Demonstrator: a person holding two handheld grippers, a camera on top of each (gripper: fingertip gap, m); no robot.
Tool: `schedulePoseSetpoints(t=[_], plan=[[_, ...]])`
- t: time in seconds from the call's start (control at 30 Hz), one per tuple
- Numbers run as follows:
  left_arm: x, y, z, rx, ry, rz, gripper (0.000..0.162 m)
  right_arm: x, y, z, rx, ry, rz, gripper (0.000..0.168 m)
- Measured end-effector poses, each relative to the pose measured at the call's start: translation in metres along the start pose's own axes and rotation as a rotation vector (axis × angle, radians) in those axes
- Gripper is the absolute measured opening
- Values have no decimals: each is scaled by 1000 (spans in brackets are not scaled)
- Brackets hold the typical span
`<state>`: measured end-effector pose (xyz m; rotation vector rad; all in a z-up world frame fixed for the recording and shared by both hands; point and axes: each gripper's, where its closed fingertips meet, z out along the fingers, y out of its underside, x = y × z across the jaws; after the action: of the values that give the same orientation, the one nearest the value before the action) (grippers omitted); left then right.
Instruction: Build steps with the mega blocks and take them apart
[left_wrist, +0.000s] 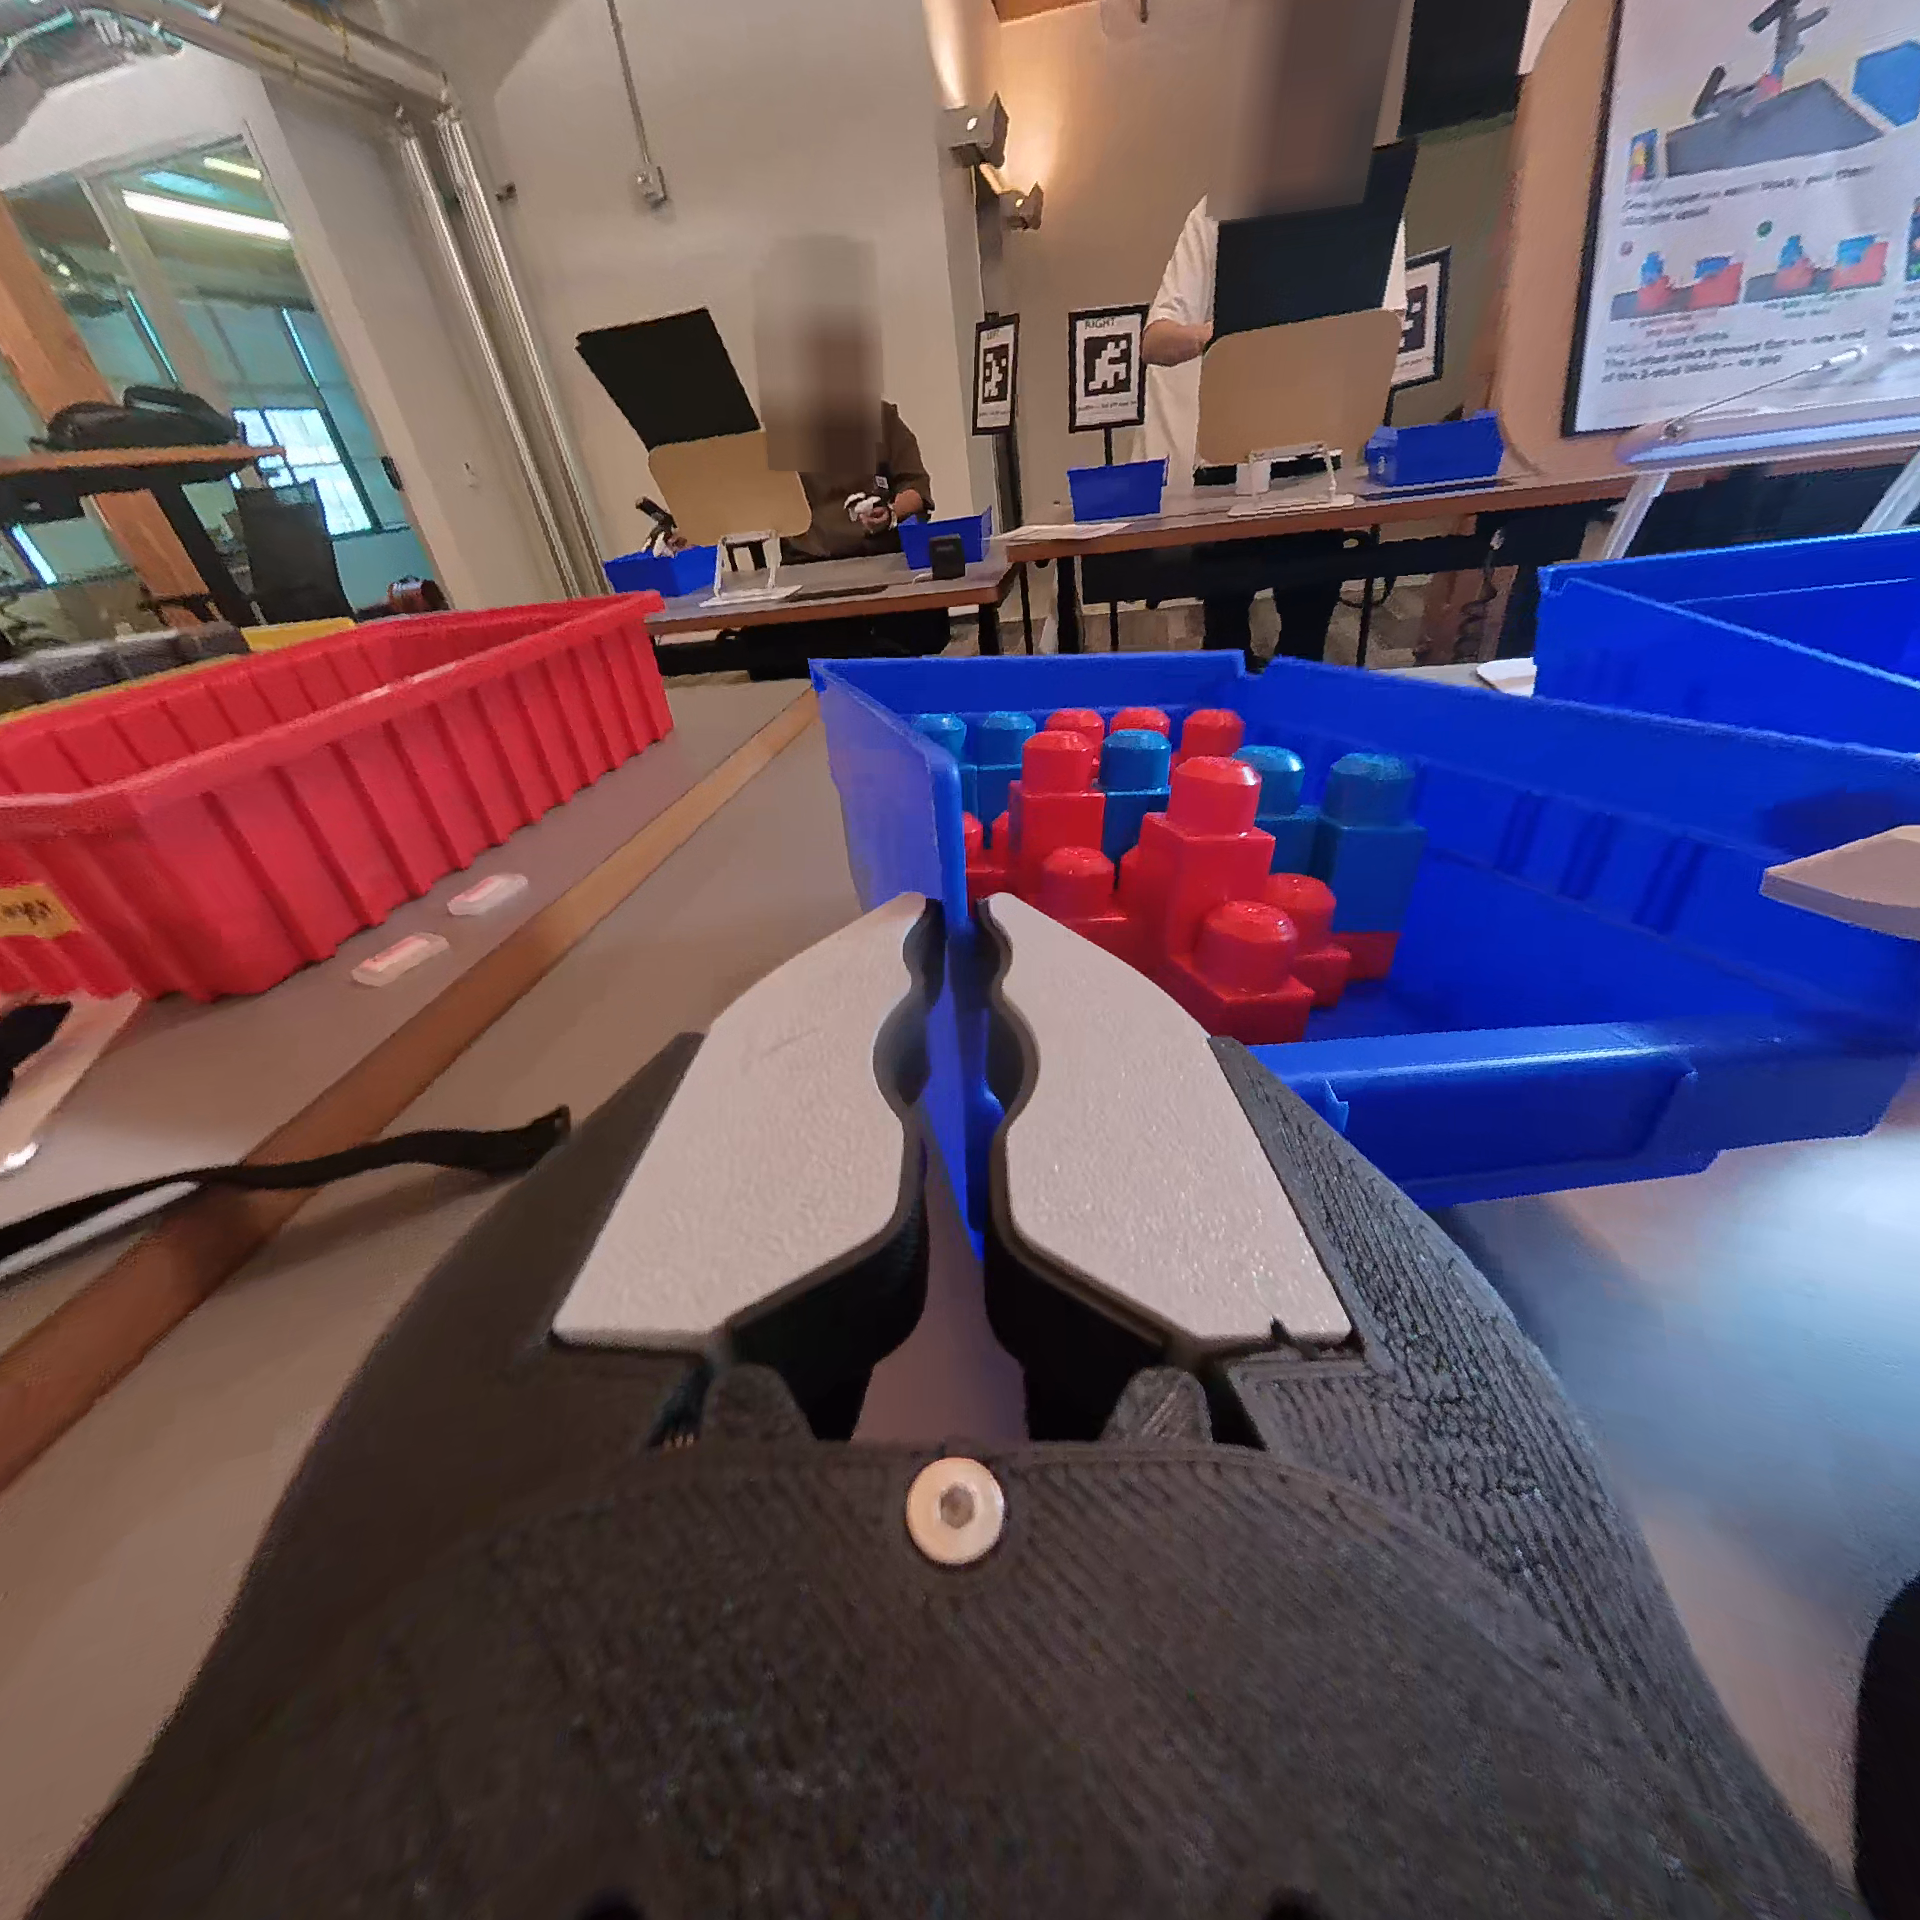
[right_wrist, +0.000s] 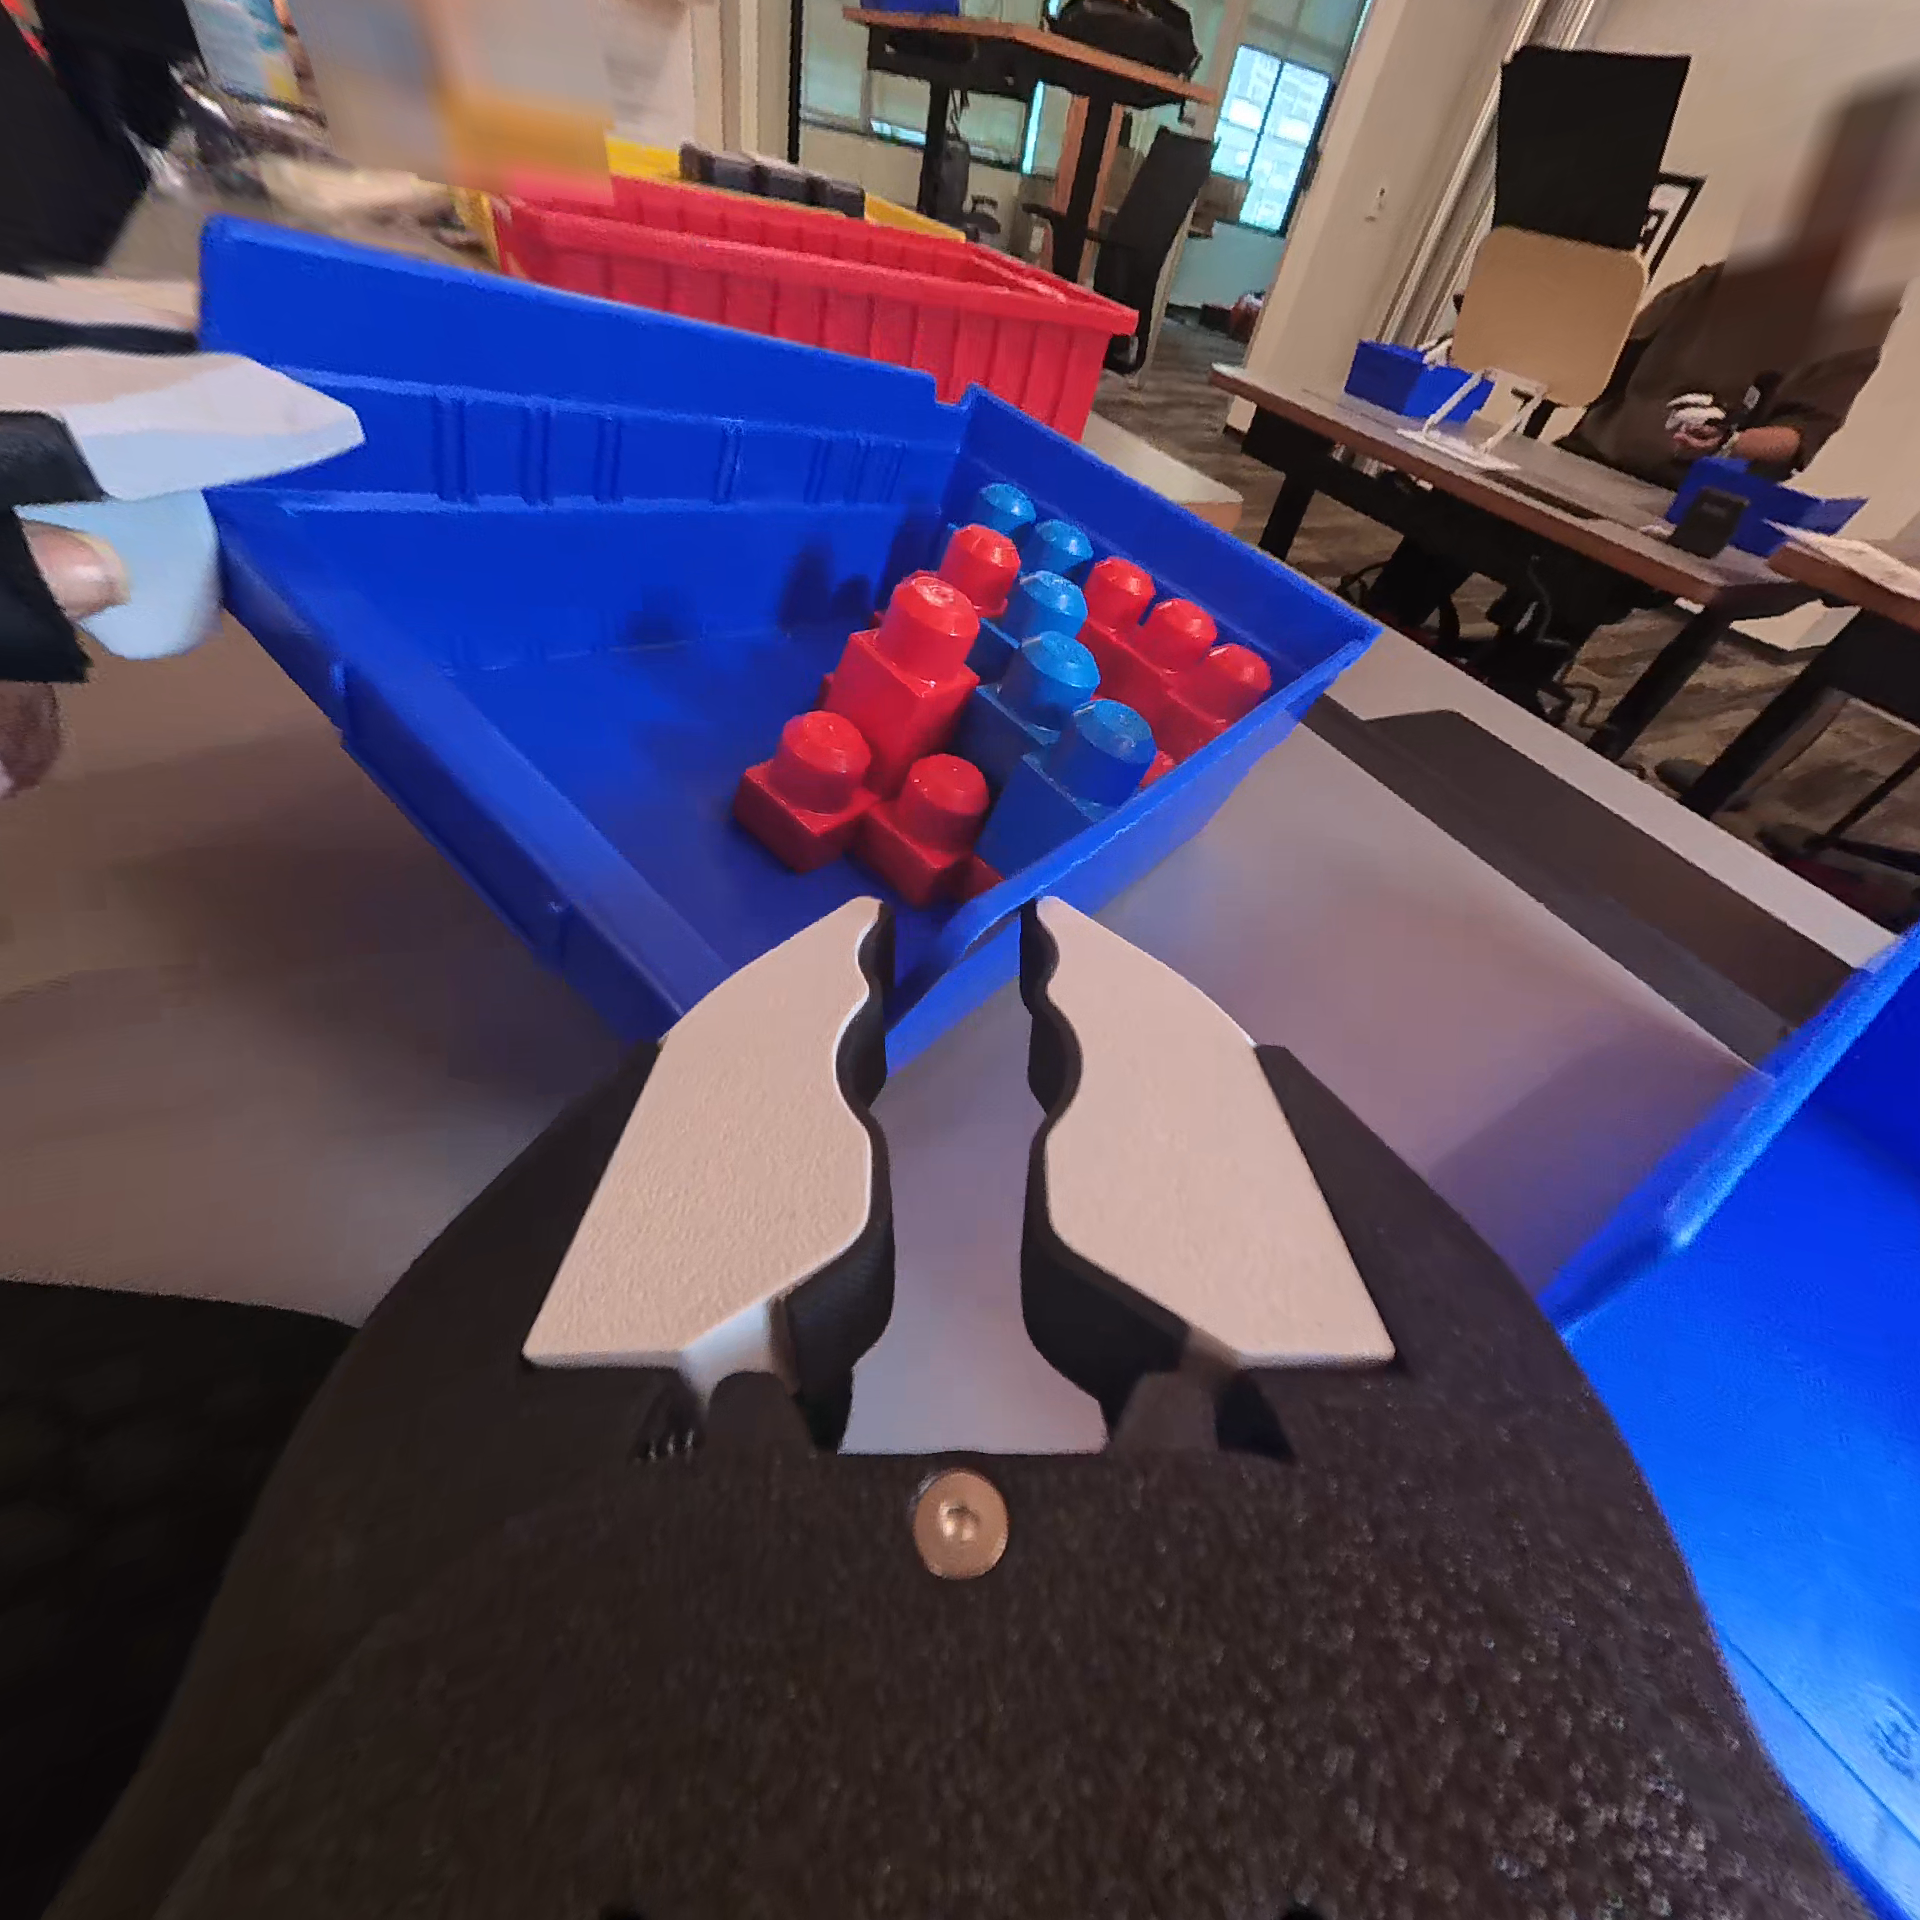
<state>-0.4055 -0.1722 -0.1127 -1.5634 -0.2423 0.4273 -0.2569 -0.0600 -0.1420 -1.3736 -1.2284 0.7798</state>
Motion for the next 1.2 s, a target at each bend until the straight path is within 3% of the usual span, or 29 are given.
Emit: schedulePoseSetpoints(t=[0.1,0.27,0.43,0.57,0.83,0.97,1.1,1.2], plan=[[7,17,9,-29,-4,-35,5,7,-1,-14,-37,-10,8,28],[29,43,27,-139,77,-115,6,31,-3,-71,-100,-11,80,50],[49,51,37,-204,134,-93,7,88,26,-140,-227,90,85,54],[62,51,46,-241,171,-41,9,132,65,-169,-383,128,-31,55],[85,51,50,-266,238,113,13,161,122,-164,-599,42,-252,54],[89,52,55,-296,270,87,14,178,131,-159,-672,92,-407,49],[94,53,64,-301,286,45,15,171,143,-149,-734,9,-386,52],[96,53,70,-310,283,62,16,179,149,-144,-770,25,-427,37]])
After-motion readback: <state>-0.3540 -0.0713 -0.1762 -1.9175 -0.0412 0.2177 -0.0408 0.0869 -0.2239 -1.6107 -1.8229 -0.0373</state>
